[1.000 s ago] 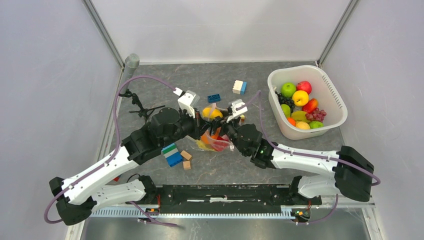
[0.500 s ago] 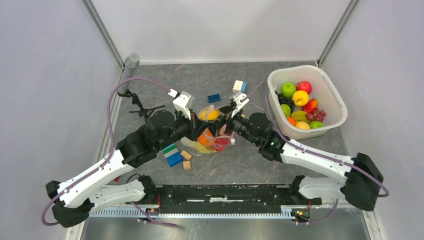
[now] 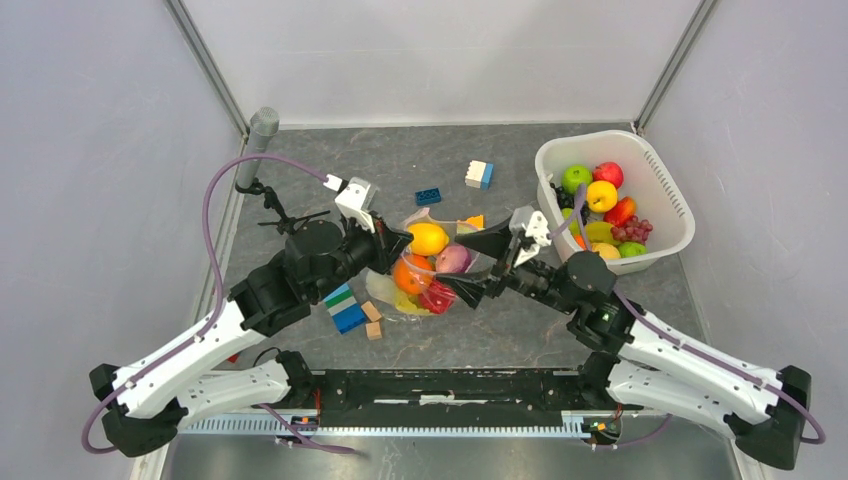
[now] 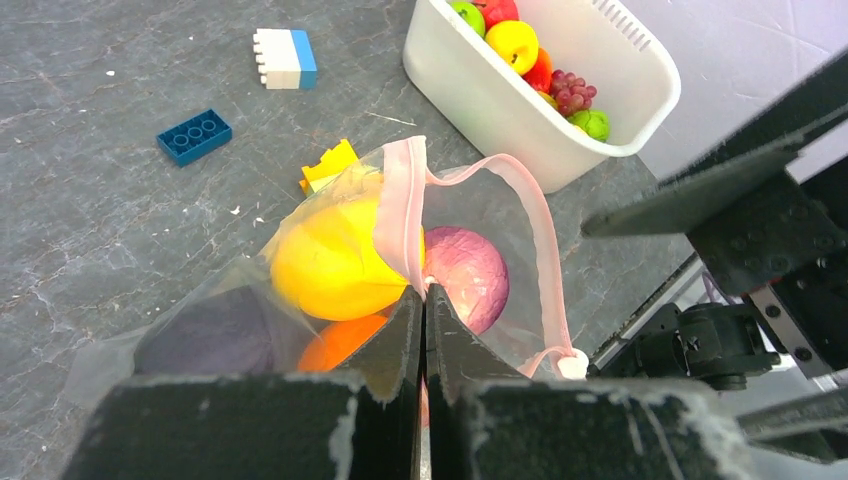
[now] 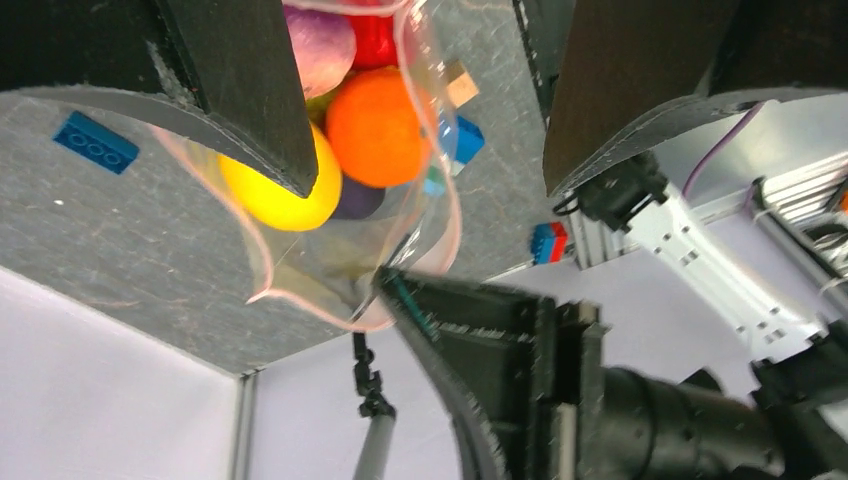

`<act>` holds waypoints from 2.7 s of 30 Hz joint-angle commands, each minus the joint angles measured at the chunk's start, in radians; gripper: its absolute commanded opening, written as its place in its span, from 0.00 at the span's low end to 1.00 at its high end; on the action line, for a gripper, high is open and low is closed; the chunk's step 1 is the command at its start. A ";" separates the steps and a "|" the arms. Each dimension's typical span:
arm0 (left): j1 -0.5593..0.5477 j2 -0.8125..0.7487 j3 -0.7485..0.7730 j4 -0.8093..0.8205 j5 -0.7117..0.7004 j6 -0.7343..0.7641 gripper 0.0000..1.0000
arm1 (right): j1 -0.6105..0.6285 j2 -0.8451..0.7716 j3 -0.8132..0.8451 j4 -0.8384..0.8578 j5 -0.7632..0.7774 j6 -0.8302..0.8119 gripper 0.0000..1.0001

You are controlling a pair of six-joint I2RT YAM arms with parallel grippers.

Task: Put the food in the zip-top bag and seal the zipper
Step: Zip the zipper food storage bag at the center of the board.

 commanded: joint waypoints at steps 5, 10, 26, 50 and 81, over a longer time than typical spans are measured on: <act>0.002 0.005 0.005 0.093 -0.049 -0.066 0.03 | 0.002 -0.186 -0.146 -0.080 -0.113 0.000 0.87; 0.004 0.006 0.004 0.096 -0.055 -0.065 0.03 | 0.002 -0.297 -0.196 -0.250 0.055 -0.105 0.88; 0.004 0.004 0.003 0.089 -0.060 -0.071 0.03 | 0.130 -0.030 -0.237 -0.021 0.355 -0.076 0.86; 0.005 0.007 0.000 0.093 -0.060 -0.076 0.03 | 0.249 -0.039 -0.398 0.304 0.474 -0.107 0.75; 0.005 0.010 0.000 0.087 -0.077 -0.077 0.03 | 0.286 -0.059 -0.303 0.108 0.330 -0.123 0.88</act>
